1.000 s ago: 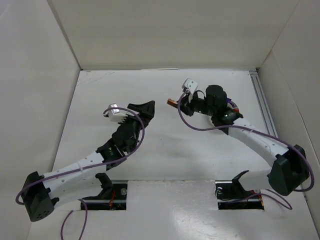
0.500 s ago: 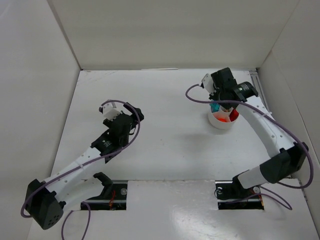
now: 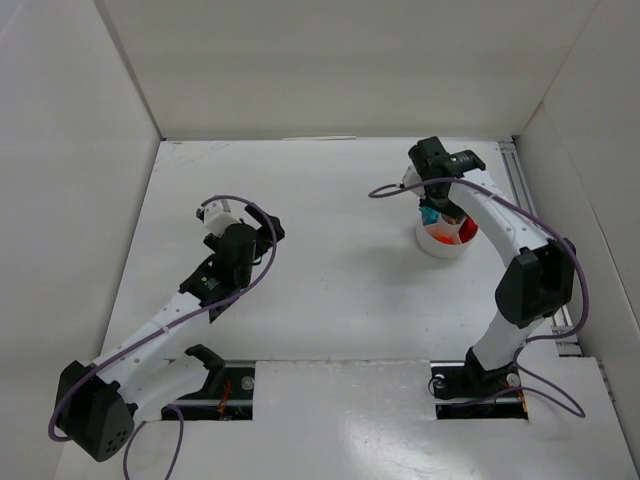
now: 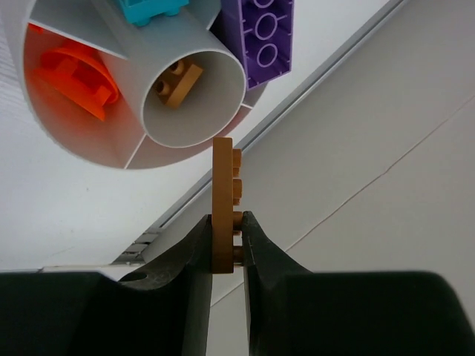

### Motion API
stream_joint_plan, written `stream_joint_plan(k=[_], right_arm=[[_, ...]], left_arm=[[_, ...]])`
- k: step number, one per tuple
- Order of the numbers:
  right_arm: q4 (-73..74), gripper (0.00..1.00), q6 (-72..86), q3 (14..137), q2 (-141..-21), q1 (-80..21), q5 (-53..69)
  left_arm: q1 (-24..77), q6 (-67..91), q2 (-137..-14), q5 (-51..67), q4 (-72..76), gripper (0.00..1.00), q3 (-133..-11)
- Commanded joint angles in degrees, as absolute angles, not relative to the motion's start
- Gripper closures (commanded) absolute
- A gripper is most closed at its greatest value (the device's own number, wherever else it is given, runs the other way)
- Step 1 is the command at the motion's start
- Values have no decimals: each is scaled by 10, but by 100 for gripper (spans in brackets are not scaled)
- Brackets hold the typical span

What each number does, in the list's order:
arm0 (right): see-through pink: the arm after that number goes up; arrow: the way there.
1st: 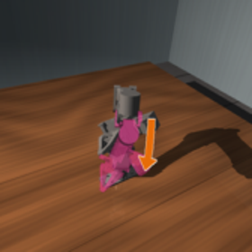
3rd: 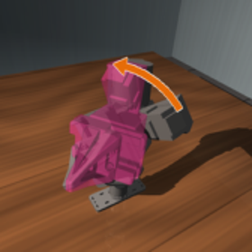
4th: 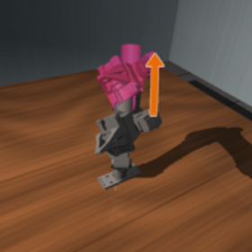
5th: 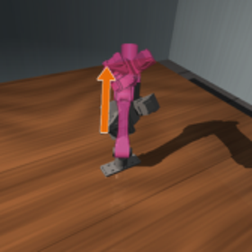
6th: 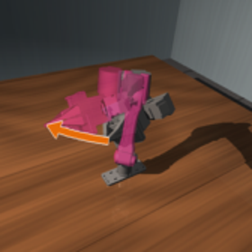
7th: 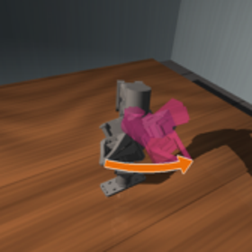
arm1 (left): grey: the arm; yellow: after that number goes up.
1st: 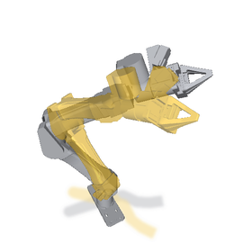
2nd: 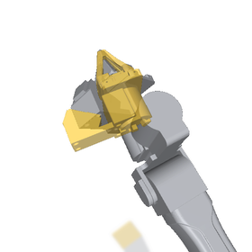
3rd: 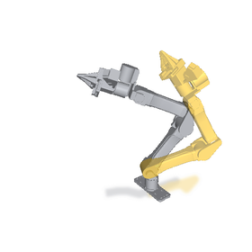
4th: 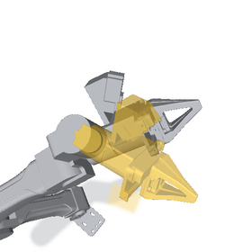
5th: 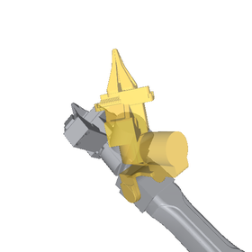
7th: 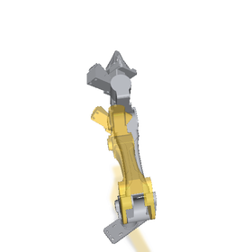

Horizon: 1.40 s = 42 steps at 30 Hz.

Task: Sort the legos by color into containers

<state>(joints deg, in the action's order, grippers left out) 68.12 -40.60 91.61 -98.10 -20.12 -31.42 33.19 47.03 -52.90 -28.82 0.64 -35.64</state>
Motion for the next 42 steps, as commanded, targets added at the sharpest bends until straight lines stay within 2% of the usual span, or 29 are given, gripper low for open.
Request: stream_joint_plan(k=[1,15,23,30,36,39,42], right_arm=[[658,100,-434,950,-976,-188,-312],[613,100,-470,950,-1005,-171,-233],[613,97,-456,910,-998,-171,-238],[606,78,-451,898,-991,-171,-238],[595,56,-451,904,-970,-171,-238],[583,50,-451,915,-945,-171,-227],[552,48,-446,915,-900,-171,-202]], left_arm=[[326,460,-526,-276,28,1,-346],[321,460,-538,-276,34,1,-341],[321,465,-538,-276,29,1,-346],[321,465,-538,-276,29,1,-346],[321,465,-538,-276,24,1,-346],[321,465,-533,-276,18,1,-352],[321,465,-522,-276,12,1,-360]])
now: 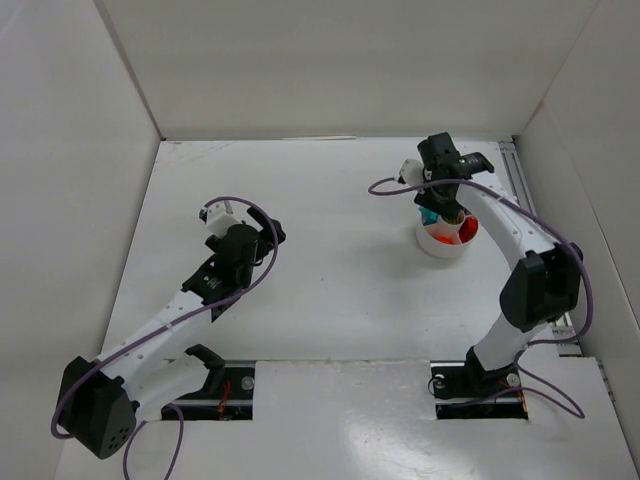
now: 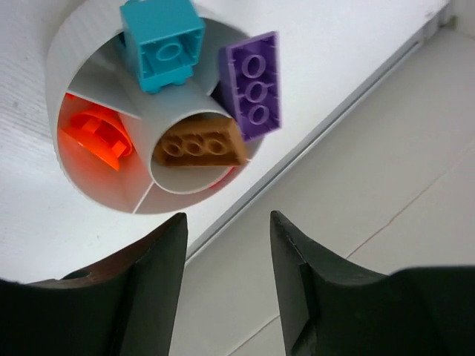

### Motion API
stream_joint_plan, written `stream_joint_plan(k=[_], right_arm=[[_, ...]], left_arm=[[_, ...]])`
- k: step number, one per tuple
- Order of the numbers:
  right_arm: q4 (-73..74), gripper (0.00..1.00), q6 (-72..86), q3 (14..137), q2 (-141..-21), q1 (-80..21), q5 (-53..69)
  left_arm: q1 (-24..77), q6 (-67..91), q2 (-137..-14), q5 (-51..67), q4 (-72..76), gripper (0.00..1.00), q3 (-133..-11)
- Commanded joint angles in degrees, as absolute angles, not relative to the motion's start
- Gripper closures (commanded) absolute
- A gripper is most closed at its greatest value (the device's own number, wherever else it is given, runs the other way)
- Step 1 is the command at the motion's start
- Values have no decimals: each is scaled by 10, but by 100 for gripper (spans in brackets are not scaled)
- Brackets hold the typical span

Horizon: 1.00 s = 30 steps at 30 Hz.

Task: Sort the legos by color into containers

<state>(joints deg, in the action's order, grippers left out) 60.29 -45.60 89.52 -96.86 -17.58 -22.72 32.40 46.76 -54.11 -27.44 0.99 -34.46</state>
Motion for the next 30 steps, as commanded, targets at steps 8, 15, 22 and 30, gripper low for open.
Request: stream_joint_plan(k=[8,15,22,30], right_arm=[[339,24,-440,760,-701,-118,-19],[284,0,-420,685,-587,-100,30],[252,0,-395,636,-525,-100,43],[235,0,-389,601,-500,-100,37]], left_arm=[[321,453,-471,-288,-90,1,-401],[321,470,-419,-296,-151,1,-395],[321,499,-372,-308,-207,1,-400],[321,499,-359,-296,-207,1,-394]])
